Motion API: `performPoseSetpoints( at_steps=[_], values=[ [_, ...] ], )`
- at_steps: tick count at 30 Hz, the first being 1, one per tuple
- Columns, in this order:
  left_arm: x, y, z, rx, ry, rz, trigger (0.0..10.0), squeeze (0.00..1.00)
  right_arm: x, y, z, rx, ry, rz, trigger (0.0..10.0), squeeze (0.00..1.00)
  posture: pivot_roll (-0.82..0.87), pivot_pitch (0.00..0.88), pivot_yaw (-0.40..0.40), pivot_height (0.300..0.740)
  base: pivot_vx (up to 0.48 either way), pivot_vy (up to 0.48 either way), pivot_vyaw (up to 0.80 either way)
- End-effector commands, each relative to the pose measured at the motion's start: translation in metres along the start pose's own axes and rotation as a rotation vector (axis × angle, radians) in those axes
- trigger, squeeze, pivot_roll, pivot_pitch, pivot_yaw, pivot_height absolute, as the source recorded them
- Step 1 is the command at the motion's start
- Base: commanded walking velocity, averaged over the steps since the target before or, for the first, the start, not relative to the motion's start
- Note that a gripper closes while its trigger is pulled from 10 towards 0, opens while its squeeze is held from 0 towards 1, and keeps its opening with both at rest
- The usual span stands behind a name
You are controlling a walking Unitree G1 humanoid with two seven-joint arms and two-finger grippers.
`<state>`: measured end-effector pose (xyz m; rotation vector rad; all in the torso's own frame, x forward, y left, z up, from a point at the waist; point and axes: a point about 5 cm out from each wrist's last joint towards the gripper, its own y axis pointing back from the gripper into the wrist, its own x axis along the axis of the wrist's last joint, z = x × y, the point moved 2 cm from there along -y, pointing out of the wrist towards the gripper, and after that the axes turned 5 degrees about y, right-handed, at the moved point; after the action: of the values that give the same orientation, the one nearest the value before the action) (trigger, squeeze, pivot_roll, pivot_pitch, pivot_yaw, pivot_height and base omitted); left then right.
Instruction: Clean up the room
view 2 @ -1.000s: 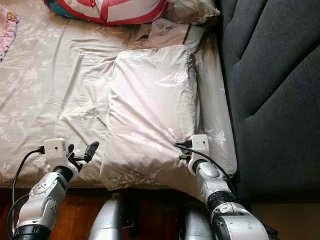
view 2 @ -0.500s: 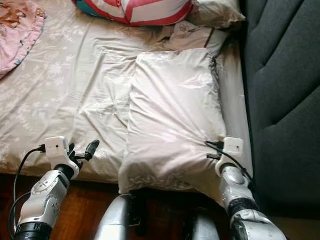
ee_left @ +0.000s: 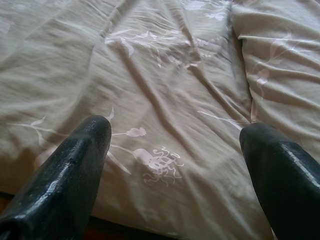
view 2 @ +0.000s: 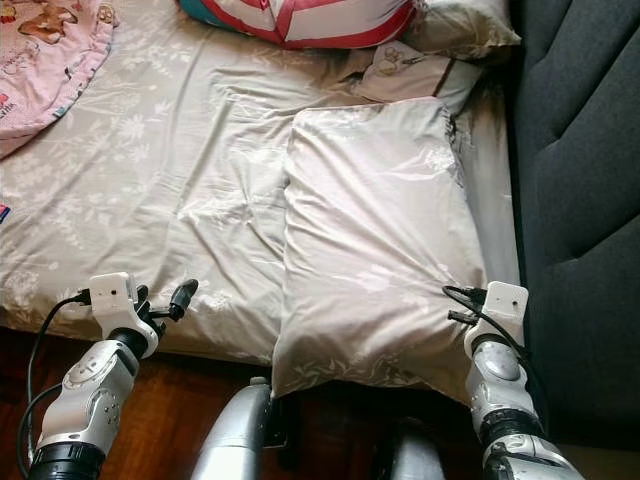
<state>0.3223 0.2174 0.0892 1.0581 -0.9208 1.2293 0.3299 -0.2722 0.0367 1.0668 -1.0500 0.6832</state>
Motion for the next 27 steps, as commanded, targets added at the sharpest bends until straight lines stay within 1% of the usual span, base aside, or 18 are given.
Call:
performPoseSetpoints(
  at_steps=[1, 16, 17, 18, 20, 25, 27],
  values=[
    [-0.008, 0.005, -0.009, 0.029, 0.000, -0.028, 10.0, 0.00, -0.017, 0.004, 0.033, -0.129, -0.027, -0.055, 0.0, 0.00, -0.02, 0.283, 0.054, 0.668, 0.000, 0.000, 0.00],
    [-0.008, 0.005, -0.009, 0.029, 0.000, -0.028, 10.0, 0.00, -0.017, 0.004, 0.033, -0.129, -0.027, -0.055, 0.0, 0.00, -0.02, 0.283, 0.054, 0.668, 0.000, 0.000, 0.00],
    [-0.008, 0.004, -0.010, 0.031, -0.001, -0.027, 10.0, 0.00, -0.016, 0.006, 0.040, -0.164, -0.026, -0.042, 0.0, 0.00, -0.02, 0.283, 0.054, 0.668, 0.000, 0.000, 0.00],
    [-0.008, 0.003, -0.011, 0.035, -0.005, -0.027, 10.0, 0.00, -0.015, 0.015, 0.038, -0.162, -0.090, 0.043, 0.0, 0.00, -0.04, 0.268, 0.055, 0.668, 0.000, 0.000, 0.00],
    [-0.009, 0.001, -0.012, 0.040, -0.013, -0.027, 10.0, 0.00, -0.014, 0.033, 0.035, -0.140, -0.214, 0.150, 0.0, 0.00, -0.04, 0.268, 0.054, 0.668, 0.000, 0.000, 0.00],
    [-0.011, 0.002, -0.012, 0.038, -0.015, -0.032, 10.0, 0.00, -0.013, 0.031, 0.033, -0.132, -0.232, 0.146, 0.0, 0.00, -0.04, 0.267, 0.054, 0.668, 0.000, 0.000, 0.00],
    [-0.012, 0.003, -0.012, 0.036, -0.016, -0.035, 10.0, 0.00, -0.007, 0.029, 0.044, -0.184, -0.227, 0.171, 0.0, 0.00, -0.04, 0.268, 0.054, 0.668, 0.000, 0.000, 0.00]
  ],
)
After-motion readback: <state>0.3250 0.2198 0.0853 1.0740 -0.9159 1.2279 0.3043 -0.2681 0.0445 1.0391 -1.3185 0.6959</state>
